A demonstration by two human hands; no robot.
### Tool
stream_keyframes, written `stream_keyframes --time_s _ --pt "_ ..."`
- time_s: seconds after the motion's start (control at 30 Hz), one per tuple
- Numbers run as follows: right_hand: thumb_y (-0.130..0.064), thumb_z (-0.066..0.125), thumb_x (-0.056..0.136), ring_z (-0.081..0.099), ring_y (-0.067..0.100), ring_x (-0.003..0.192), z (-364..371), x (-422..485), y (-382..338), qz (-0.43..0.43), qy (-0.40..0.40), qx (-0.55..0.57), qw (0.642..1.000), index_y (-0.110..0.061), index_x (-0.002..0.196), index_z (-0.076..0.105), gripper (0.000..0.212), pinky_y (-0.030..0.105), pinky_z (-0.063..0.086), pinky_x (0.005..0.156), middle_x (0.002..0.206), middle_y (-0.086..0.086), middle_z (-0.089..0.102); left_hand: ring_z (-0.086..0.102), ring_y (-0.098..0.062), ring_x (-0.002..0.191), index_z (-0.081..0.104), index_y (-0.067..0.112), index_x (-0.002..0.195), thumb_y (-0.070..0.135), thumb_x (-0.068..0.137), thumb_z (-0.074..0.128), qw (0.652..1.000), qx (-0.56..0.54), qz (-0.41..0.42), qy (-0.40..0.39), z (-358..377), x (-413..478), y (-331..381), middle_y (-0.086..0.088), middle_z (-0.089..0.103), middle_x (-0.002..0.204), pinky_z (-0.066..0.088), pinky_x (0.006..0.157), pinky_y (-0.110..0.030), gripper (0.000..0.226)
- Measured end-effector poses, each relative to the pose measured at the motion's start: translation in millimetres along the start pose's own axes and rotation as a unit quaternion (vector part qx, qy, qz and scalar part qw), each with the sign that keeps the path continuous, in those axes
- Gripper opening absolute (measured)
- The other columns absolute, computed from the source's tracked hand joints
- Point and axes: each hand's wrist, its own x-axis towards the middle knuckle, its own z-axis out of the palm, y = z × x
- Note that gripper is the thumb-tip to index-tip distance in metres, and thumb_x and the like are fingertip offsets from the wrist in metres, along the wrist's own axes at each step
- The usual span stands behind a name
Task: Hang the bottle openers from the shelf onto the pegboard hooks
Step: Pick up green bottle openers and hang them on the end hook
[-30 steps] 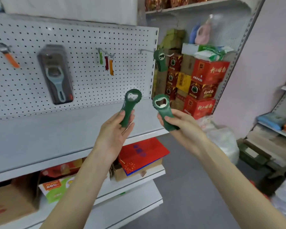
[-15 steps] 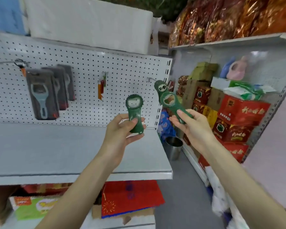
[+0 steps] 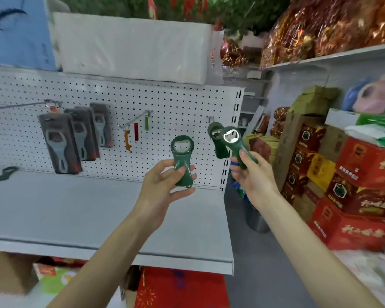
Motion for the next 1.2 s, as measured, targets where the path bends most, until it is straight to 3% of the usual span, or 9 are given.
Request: stream_keyframes --time_s 0.43,0.67,0.9,1.2 --pt "-0.024 0.062 0.093 0.067 0.009 0.059 8 33 16 0.03 -0.017 0.015 0.999 -0.015 0.103 0.065 0.014 0.02 0.052 0.053 0.084 0.001 0.076 0.072 -0.024 0.091 0.06 0.005 0.105 0.009 0.092 0.058 1.0 0.003 -0.013 0.004 -7 30 -12 -0.015 0.074 0.096 0.057 0.064 -0.028 0.014" --pt "-0.02 0.06 0.094 0.048 0.006 0.042 11 44 29 0.032 -0.012 0.004 0.999 -0.011 0.098 0.064 0.011 0.017 0.045 0.046 0.077 0.004 0.073 0.072 -0.024 0.089 0.06 0.003 0.108 0.009 0.091 0.06 0.999 0.031 -0.014 0.002 -10 44 -15 -0.015 0.073 0.097 0.058 0.064 -0.029 0.018" --pt "-0.022 0.057 0.096 0.069 0.011 0.062 19 60 38 0.071 -0.035 0.026 0.997 -0.006 0.099 0.061 0.017 0.019 0.053 0.055 0.076 0.01 0.069 0.073 -0.023 0.087 0.06 0.0 0.111 0.008 0.091 0.059 0.999 0.041 -0.014 0.004 -12 54 -16 -0.014 0.074 0.095 0.057 0.063 -0.028 0.021" --pt "-0.024 0.056 0.096 0.073 0.017 0.071 24 79 49 0.094 -0.045 0.024 0.994 -0.008 0.098 0.058 0.017 0.02 0.055 0.056 0.078 0.013 0.073 0.073 -0.023 0.088 0.058 -0.001 0.111 0.011 0.089 0.061 0.999 0.047 -0.012 0.011 -21 66 -17 -0.013 0.074 0.094 0.057 0.063 -0.028 0.025"
